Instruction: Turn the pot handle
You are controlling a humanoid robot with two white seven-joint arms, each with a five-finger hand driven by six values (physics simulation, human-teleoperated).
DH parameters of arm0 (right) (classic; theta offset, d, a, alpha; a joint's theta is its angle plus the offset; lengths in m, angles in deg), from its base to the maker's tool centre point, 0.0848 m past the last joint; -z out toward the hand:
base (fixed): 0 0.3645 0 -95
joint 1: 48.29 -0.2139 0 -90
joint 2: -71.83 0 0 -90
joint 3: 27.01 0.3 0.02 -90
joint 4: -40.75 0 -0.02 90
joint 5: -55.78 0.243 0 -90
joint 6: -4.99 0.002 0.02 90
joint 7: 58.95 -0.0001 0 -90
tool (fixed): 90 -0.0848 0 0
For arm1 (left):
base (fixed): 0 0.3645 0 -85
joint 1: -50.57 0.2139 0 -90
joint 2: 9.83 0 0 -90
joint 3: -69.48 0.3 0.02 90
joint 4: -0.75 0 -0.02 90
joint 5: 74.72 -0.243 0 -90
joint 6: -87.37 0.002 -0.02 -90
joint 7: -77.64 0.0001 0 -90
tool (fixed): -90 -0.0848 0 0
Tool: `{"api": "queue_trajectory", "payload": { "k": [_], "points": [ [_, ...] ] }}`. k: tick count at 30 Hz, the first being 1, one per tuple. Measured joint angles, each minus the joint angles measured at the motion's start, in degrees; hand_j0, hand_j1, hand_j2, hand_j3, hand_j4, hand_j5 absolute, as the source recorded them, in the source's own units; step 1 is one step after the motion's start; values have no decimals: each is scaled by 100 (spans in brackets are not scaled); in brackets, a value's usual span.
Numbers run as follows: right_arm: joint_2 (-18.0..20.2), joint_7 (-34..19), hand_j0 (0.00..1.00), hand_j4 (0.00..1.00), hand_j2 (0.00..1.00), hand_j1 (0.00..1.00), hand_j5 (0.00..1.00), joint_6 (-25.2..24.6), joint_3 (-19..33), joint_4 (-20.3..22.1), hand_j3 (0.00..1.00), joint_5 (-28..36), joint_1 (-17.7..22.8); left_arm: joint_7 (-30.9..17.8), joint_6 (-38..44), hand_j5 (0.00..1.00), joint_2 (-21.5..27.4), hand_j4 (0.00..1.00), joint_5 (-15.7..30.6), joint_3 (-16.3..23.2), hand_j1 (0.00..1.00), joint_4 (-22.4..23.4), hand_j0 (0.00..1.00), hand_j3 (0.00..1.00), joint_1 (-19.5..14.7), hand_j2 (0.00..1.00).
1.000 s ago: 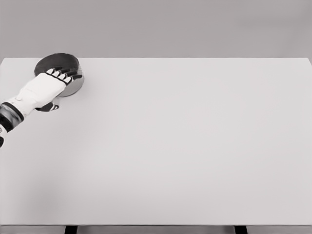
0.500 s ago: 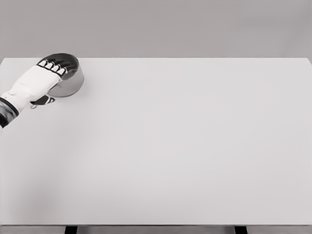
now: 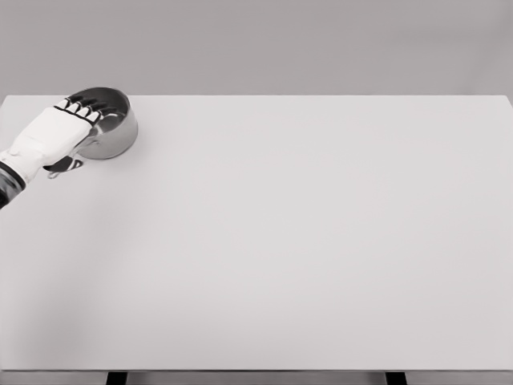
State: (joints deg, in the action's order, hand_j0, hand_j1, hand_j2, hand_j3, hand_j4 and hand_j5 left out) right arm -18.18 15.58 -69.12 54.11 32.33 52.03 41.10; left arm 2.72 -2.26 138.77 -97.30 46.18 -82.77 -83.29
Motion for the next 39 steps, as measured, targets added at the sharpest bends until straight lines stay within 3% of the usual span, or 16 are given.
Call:
{"api": "queue_trajectory", "payload": {
  "k": [39],
  "points": [
    [0,0,100,100,100,100,100,0,0,0,100,0,0,26,0,100,91,100,-509,-279,100,148,100,100,105,100]
  ]
}}
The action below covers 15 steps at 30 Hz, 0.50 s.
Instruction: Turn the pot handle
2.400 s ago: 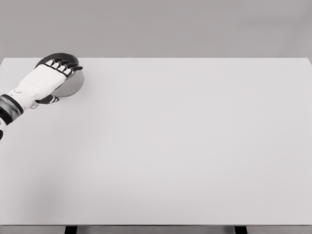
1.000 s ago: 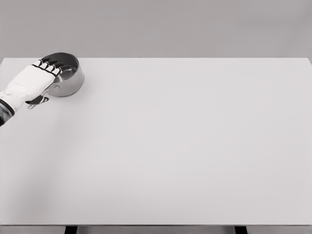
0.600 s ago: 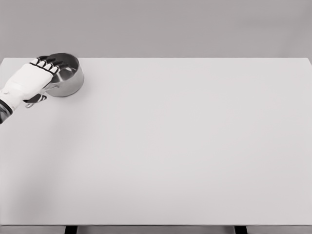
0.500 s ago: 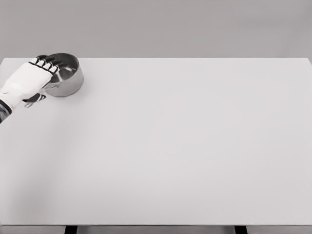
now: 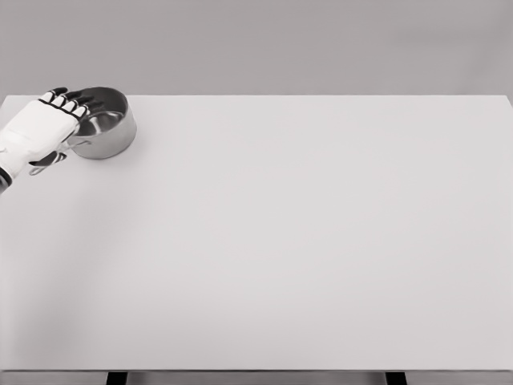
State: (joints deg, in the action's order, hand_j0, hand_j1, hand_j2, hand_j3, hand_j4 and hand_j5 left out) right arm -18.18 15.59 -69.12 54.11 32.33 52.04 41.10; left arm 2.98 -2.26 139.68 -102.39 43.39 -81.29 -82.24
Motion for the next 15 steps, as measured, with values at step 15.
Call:
{"api": "queue_trajectory", "payload": {
  "k": [15],
  "points": [
    [0,-1,100,100,100,100,100,0,0,2,100,1,0,9,4,100,5,100,-201,-79,100,155,100,100,-9,100]
  ]
}}
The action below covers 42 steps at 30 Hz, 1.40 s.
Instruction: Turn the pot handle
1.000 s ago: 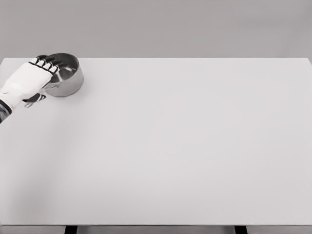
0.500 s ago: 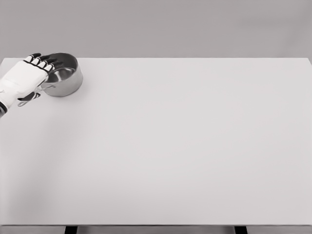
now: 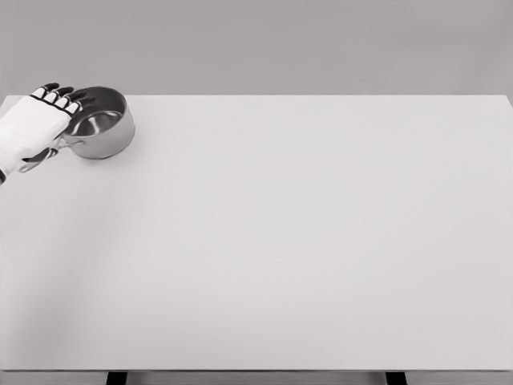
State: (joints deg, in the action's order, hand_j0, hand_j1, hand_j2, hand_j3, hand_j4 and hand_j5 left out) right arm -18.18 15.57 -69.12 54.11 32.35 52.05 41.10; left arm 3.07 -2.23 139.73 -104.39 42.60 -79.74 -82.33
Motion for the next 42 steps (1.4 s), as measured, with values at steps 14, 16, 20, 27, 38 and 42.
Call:
{"api": "queue_trajectory", "payload": {
  "k": [14,16,20,27,38,42],
  "points": [
    [0,1,100,100,100,100,100,0,0,-3,100,0,0,0,3,100,1,100,-54,-32,100,134,100,100,9,100],
    [0,2,100,100,100,100,100,0,0,-2,100,-1,0,0,2,100,0,100,-59,-39,100,149,100,100,9,100],
    [0,0,100,100,100,100,100,0,0,-2,100,-1,0,0,4,100,0,100,-63,-51,100,173,100,100,0,100],
    [0,2,100,100,100,100,100,0,0,-2,100,-1,0,0,5,100,-8,100,-64,-86,100,216,100,100,9,100],
    [0,2,100,100,100,100,100,0,0,0,100,-1,0,0,-4,100,-5,100,-54,-119,100,206,100,100,114,100],
    [0,0,100,100,100,100,100,0,0,-2,100,0,0,0,-5,100,-2,100,-59,-198,100,217,100,100,167,100]
  ]
}}
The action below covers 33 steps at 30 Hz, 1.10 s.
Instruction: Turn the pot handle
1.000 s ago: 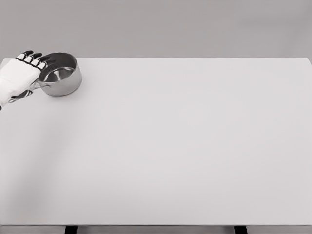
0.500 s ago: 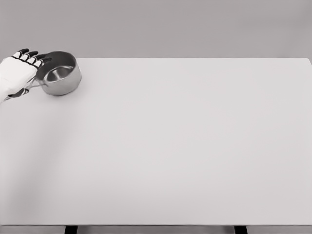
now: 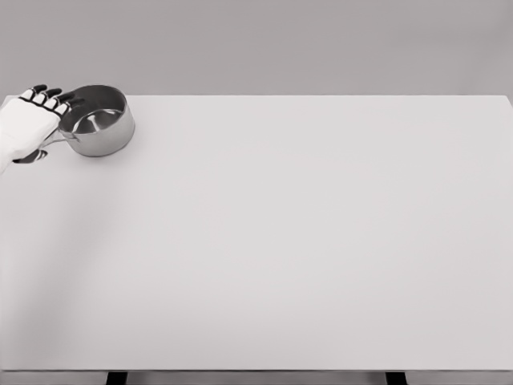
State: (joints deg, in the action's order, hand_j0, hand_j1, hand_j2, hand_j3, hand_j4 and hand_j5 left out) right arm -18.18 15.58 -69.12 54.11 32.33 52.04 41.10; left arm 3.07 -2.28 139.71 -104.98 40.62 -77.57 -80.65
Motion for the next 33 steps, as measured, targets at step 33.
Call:
{"api": "queue_trajectory", "payload": {
  "k": [33],
  "points": [
    [0,0,100,100,100,100,100,0,0,1,100,0,0,-7,10,100,-121,100,-398,-73,100,503,100,100,-18,100]
  ]
}}
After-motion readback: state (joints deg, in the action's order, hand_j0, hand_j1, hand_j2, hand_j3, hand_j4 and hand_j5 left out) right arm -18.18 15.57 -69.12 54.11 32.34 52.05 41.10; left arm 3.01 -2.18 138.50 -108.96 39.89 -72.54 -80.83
